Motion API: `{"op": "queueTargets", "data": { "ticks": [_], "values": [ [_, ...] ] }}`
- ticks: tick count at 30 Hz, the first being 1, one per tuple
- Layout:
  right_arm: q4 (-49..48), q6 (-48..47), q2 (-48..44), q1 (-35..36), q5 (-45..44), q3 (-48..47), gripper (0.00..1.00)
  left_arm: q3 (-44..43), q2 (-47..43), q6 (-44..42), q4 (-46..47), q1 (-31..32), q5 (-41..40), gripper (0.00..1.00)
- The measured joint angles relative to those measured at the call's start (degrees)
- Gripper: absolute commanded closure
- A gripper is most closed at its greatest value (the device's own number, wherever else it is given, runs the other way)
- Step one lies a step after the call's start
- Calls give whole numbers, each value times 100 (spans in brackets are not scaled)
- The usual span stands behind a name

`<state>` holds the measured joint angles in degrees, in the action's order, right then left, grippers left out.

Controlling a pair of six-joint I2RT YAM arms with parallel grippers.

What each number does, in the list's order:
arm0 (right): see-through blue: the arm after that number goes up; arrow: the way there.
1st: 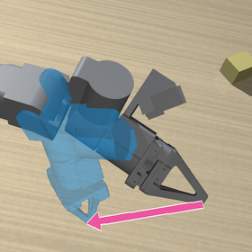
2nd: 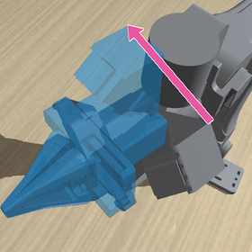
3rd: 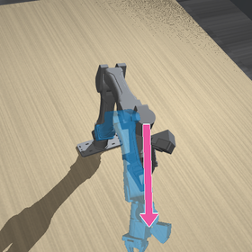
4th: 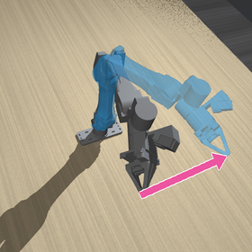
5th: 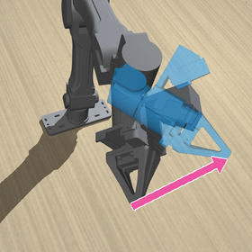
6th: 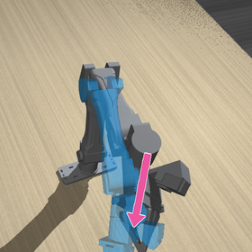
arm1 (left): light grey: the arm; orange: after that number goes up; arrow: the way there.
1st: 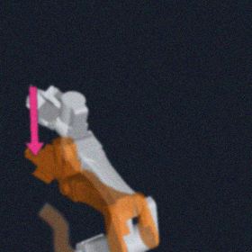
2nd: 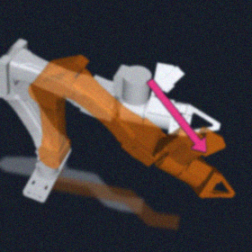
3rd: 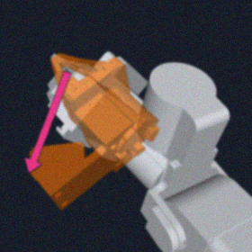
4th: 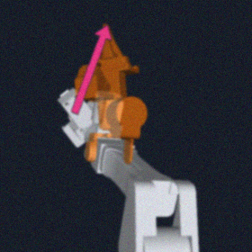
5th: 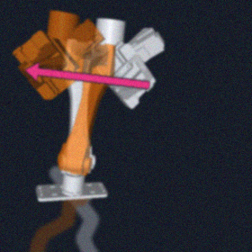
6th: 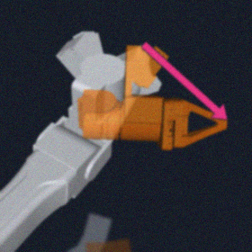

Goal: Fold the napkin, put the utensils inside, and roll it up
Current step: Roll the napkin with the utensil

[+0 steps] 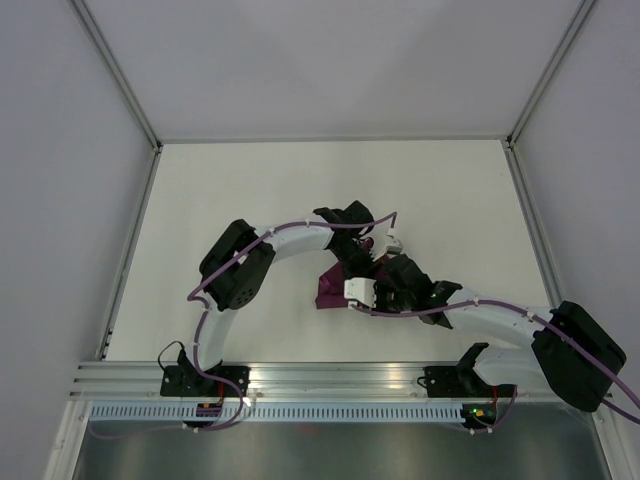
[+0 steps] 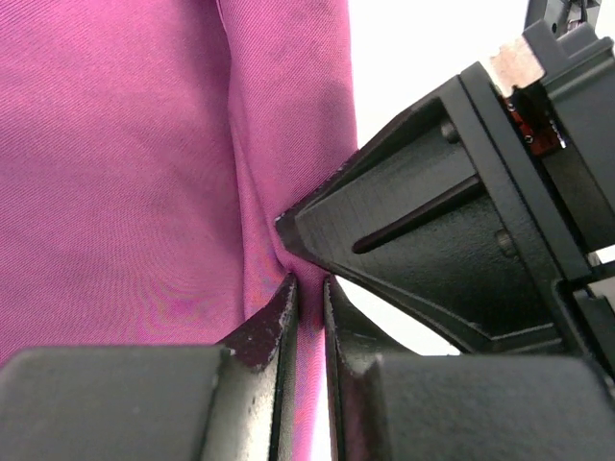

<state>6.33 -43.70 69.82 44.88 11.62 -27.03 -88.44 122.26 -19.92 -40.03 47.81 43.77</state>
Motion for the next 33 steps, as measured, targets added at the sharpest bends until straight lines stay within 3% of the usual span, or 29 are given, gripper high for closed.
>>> {"op": "queueTargets", "data": {
  "ticks": [6, 13, 21, 28, 33],
  "values": [
    [-216, 44, -2, 0, -70, 76, 100, 0, 0, 116, 31, -101, 28, 72],
    [-391, 87, -2, -26, -107, 162, 100, 485, -319, 728, 728, -603, 129, 67],
    [-398, 160, -2, -258, 201, 164, 99, 3235, -2175, 2063, 3974, -1266, -627, 59],
    [-192, 177, 70, -553, 608, 61, 100, 5318, -3139, 2402, 7326, -780, -1895, 56],
    [96, 179, 258, -835, 951, -162, 99, 6050, -3176, 2061, 8760, -66, -2924, 53]
  ]
}}
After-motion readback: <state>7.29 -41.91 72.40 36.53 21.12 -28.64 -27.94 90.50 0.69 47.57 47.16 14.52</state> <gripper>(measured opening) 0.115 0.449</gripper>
